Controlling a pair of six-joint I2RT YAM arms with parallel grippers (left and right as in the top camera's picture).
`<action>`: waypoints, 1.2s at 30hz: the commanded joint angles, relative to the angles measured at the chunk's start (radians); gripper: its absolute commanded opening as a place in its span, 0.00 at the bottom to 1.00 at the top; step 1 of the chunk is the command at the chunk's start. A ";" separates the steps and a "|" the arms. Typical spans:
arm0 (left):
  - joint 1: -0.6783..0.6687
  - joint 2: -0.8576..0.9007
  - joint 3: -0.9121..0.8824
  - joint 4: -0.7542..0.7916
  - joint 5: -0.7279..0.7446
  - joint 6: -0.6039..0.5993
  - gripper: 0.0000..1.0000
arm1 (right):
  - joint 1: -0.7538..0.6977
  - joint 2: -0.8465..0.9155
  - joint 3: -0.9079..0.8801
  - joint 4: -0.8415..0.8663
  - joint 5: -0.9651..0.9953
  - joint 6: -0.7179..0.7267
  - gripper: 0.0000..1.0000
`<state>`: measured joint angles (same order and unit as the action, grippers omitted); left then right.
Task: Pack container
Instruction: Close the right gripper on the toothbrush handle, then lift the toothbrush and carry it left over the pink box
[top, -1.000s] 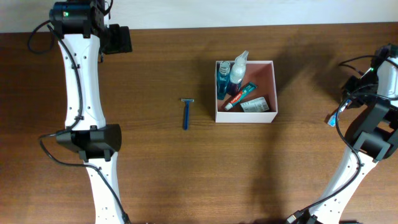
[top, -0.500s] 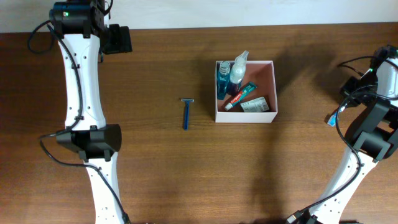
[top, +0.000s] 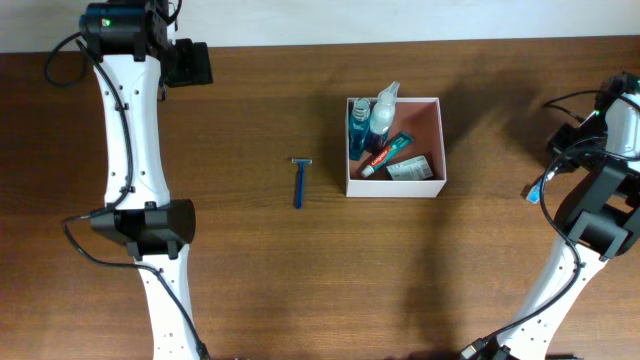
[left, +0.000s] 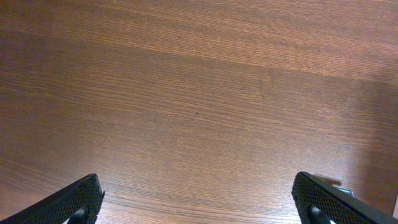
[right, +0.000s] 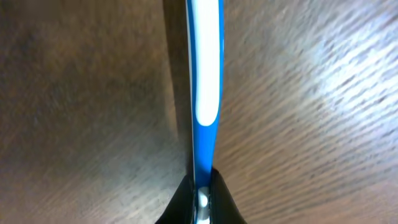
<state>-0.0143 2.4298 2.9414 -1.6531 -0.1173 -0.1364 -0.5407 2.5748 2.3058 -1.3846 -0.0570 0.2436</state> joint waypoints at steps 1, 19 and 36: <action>0.003 0.009 0.000 -0.001 -0.011 -0.009 0.99 | -0.004 0.012 0.060 -0.028 -0.049 0.000 0.04; 0.003 0.009 0.000 -0.001 -0.011 -0.009 0.99 | 0.095 -0.018 0.564 -0.314 -0.368 -0.057 0.04; 0.003 0.009 0.000 -0.001 -0.011 -0.009 0.99 | 0.429 -0.037 0.606 -0.314 -0.302 -0.091 0.04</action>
<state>-0.0143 2.4298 2.9414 -1.6535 -0.1173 -0.1364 -0.1535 2.5816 2.8876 -1.6928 -0.3996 0.1741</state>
